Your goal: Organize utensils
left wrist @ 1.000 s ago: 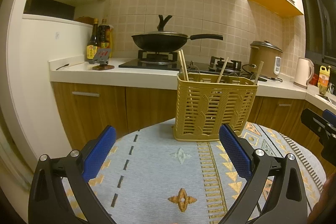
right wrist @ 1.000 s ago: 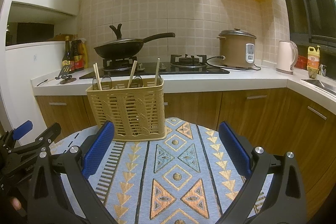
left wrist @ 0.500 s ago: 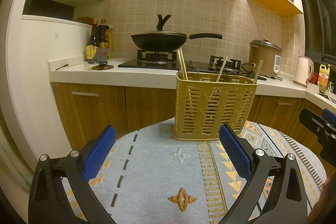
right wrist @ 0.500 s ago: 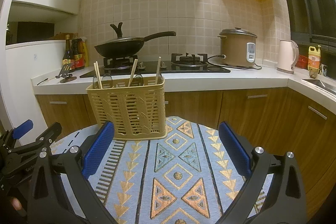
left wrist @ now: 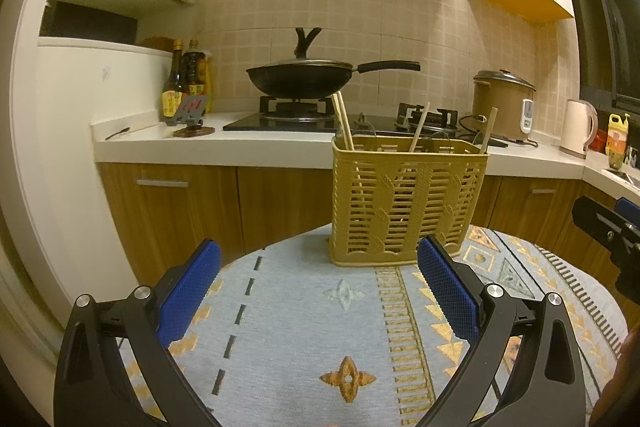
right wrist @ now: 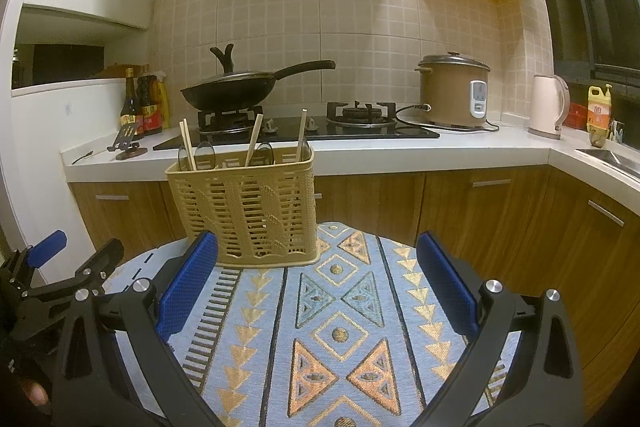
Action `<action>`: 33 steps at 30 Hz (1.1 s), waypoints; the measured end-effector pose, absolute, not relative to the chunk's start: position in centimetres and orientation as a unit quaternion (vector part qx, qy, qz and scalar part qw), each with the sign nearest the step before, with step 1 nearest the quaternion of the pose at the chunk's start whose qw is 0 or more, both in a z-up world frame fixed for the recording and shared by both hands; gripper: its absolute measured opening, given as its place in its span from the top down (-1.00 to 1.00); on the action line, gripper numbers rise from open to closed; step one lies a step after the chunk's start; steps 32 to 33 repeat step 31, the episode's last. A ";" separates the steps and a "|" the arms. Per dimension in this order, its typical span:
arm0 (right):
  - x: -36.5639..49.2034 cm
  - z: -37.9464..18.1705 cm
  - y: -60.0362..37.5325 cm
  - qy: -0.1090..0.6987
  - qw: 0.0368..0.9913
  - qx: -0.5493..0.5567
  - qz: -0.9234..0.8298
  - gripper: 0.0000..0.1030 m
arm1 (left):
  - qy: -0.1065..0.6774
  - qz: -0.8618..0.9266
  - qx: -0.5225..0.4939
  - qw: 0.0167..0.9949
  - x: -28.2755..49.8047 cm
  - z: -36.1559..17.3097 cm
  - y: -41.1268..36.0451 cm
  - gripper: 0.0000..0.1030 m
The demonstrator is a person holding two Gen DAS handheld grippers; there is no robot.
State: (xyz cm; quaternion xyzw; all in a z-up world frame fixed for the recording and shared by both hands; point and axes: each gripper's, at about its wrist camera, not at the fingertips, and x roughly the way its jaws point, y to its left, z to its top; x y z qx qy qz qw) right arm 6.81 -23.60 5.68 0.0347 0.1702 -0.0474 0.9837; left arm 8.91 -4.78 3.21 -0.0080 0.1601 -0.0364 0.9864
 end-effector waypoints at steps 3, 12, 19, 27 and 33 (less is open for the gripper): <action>6.7 5.7 -23.7 0.169 0.984 0.036 -0.047 -0.85 | 0.160 -0.037 -0.006 0.986 8.9 3.2 -4.8 -0.85; 6.8 5.6 -23.8 0.172 0.983 0.037 -0.048 -0.85 | 0.157 -0.036 0.002 0.987 8.8 3.2 -4.9 -0.85; 6.8 5.6 -23.8 0.172 0.983 0.038 -0.048 -0.85 | 0.151 -0.032 0.002 0.988 8.7 3.3 -4.8 -0.85; 6.8 5.7 -23.8 0.171 0.983 0.037 -0.049 -0.85 | 0.162 -0.037 0.018 0.986 8.9 3.1 -5.4 -0.85; 6.7 5.8 -23.9 0.171 0.983 0.041 -0.049 -0.85 | 0.170 -0.037 0.013 0.985 9.2 3.0 -5.2 -0.86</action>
